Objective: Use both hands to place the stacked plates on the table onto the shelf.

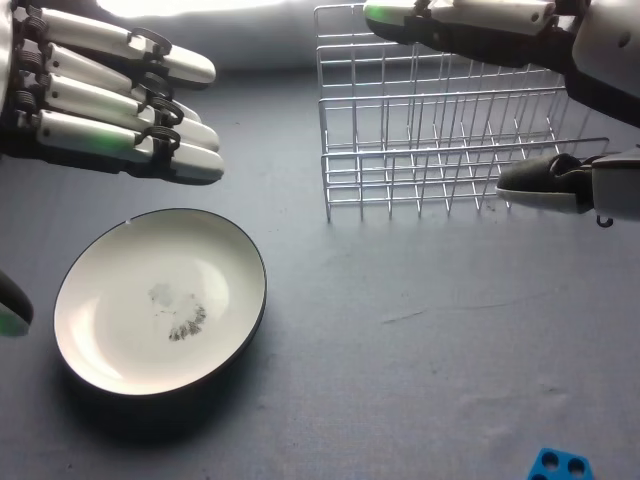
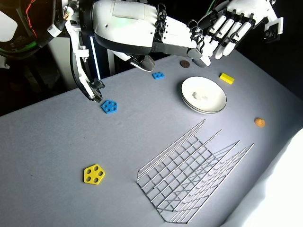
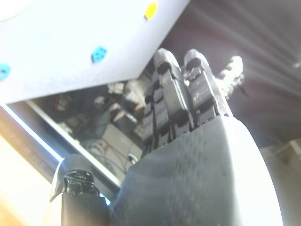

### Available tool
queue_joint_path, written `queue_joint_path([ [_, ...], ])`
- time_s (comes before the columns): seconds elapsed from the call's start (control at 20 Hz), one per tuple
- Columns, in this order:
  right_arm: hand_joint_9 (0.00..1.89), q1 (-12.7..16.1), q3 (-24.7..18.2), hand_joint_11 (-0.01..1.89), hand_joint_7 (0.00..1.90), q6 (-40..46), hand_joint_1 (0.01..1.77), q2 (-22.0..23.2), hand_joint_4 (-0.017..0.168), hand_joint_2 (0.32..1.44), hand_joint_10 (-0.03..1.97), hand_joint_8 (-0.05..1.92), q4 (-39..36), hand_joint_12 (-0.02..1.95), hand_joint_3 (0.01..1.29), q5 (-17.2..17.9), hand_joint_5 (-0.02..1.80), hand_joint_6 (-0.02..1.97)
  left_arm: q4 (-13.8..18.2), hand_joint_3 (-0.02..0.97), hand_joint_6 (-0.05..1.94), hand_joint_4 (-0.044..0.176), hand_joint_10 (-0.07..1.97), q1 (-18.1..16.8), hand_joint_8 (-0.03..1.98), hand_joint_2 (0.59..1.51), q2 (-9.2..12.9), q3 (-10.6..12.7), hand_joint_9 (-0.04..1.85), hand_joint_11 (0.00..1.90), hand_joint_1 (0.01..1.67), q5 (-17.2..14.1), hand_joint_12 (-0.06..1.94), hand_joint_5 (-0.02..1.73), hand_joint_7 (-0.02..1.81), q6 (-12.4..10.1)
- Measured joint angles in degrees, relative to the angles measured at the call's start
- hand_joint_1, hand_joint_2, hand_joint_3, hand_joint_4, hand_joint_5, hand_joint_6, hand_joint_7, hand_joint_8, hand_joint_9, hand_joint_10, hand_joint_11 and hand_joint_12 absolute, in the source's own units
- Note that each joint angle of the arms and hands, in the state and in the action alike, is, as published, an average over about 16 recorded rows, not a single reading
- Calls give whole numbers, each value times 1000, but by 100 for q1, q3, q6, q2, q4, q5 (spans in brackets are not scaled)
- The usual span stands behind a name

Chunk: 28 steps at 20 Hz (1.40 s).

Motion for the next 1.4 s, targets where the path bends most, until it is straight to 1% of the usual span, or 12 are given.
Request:
queue_joint_path([
  [0.2, 43, -5, 0, 13, 47, 36, 346, -7, 3, 1161, 16, -5, 29, 106, 49, 23, 56, 3, 84, 35, 1, 0, 4, 1, 1, 1108, -9, 14, 140, 43, 36, -16, 214, 89, 113, -1],
  [0.35, 39, -43, -1, 13, 40, 62, 279, -16, 3, 1173, 15, -5, 43, 84, 42, 66, 49, 3, 166, 32, -2, 1, 2, 4, -1, 1111, -17, 25, 125, 37, 33, -37, 218, 84, 105, -8],
  [0.45, 33, -117, -1, 13, 33, 60, 230, -25, 3, 1178, 14, -5, 59, 59, 40, 130, 40, 3, 226, 31, -3, 2, 1, 19, -1, 1112, -22, 31, 104, 29, 31, -58, 219, 76, 91, -14],
  [0.55, 20, -244, -1, 13, 17, 24, 135, -45, 2, 1187, 12, -4, 81, 6, 34, 228, 23, 3, 306, 26, -8, 4, -4, 59, -3, 1117, -35, 48, 65, 16, 26, -89, 225, 59, 65, -18],
  [0.6, 18, -316, -2, 13, 14, 6, 116, -58, 2, 1186, 11, -4, 87, 3, 25, 287, 20, 3, 345, 18, -11, 4, -6, 91, -6, 1119, -44, 59, 59, 15, 25, -103, 216, 56, 62, -11],
  [0.7, 19, -461, -3, 13, 13, -27, 140, -83, 2, 1163, 9, -4, 97, 7, 17, 421, 21, 3, 411, 18, -12, 3, -7, 178, -8, 1117, -65, 88, 57, 15, 24, -124, 207, 53, 59, 23],
  [0.8, 21, -607, -5, 13, 13, -58, 203, -106, 3, 1131, 9, -4, 107, 3, 17, 571, 21, 3, 450, 21, -12, 3, -7, 302, -8, 1115, -99, 132, 55, 15, 23, -138, 212, 52, 58, 82],
  [0.95, 22, -837, -7, 13, 13, -126, 292, -140, 4, 1083, 9, -4, 107, 2, 17, 778, 19, 3, 444, 22, -12, 3, -6, 551, -8, 1111, -179, 238, 59, 15, 21, -145, 222, 56, 64, 205],
  [1.2, 22, -1158, -9, 13, 14, -189, 395, -192, 5, 1013, 9, -4, 69, 2, 17, 1002, 17, 3, 273, 22, -12, 3, -6, 1128, -8, 1107, -376, 544, 64, 15, 18, -107, 228, 59, 70, 486],
  [1.4, 21, -1215, -7, 13, 14, -80, 427, -224, 5, 982, 9, -3, -68, 2, 17, 993, 15, 4, 65, 22, -12, 3, -6, 1652, -9, 1107, -573, 846, 75, 14, 16, -57, 248, 64, 81, 754],
])
